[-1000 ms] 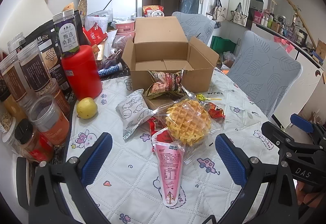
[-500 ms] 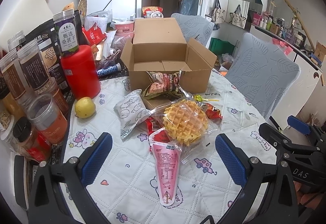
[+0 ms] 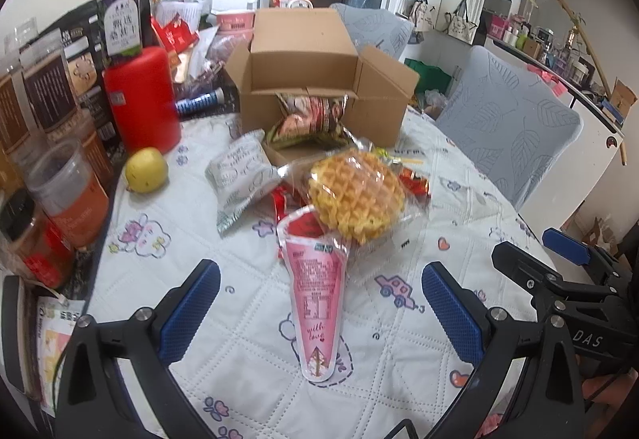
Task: Organize snacks
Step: 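Grasp the pink cone wrapper with the left tool while the right tool grasps the packaged waffle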
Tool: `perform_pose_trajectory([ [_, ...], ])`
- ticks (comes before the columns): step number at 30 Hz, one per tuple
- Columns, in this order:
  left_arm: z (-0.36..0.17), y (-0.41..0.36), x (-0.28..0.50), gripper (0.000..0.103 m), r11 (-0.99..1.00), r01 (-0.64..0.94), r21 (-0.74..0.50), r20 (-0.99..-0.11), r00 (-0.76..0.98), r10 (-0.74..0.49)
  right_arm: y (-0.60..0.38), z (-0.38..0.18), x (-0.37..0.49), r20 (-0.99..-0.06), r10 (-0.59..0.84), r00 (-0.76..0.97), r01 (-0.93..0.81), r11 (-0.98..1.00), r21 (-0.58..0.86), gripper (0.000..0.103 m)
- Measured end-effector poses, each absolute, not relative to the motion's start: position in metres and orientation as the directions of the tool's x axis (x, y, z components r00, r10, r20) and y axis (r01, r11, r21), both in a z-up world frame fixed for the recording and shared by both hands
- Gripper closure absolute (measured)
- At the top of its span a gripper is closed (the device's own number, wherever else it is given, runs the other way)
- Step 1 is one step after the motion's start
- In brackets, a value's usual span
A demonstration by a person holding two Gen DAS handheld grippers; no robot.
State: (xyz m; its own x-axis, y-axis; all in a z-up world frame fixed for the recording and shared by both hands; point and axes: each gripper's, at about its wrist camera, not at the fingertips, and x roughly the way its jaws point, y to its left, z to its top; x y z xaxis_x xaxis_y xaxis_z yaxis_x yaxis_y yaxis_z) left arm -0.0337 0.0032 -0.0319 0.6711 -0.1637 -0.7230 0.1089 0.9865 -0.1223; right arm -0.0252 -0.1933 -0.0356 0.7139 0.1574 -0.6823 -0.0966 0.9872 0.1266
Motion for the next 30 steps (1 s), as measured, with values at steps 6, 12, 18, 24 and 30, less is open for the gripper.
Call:
perform_pose_trajectory([
  [6,-0.053,0.004,-0.03,0.0,0.984,0.119,-0.135,-0.759,0.626,-0.18,-0.193,-0.054,-0.024,-0.704,0.183,0.686,-0.11,0.983,0.149,0.0],
  [12,-0.073,0.006,-0.02,0.004,0.985,0.11,-0.136,-0.788,0.591,-0.175,-0.197,-0.07,-0.02,-0.724,0.2,0.66,-0.109,0.979,0.171,0.0],
  [18,-0.094,0.006,-0.001,0.015,0.983,0.109,-0.146,-0.821,0.541,-0.182,-0.2,-0.078,-0.01,-0.74,0.205,0.641,-0.098,0.978,0.186,0.0],
  [24,-0.109,0.003,0.017,0.023,0.984,0.109,-0.138,-0.849,0.499,-0.174,-0.198,-0.079,-0.001,-0.744,0.206,0.635,-0.101,0.978,0.185,0.0],
  [30,-0.111,0.001,0.027,0.058,0.987,0.128,-0.1,-0.844,0.515,-0.152,-0.195,-0.081,0.008,-0.748,0.208,0.63,-0.107,0.977,0.182,0.0],
])
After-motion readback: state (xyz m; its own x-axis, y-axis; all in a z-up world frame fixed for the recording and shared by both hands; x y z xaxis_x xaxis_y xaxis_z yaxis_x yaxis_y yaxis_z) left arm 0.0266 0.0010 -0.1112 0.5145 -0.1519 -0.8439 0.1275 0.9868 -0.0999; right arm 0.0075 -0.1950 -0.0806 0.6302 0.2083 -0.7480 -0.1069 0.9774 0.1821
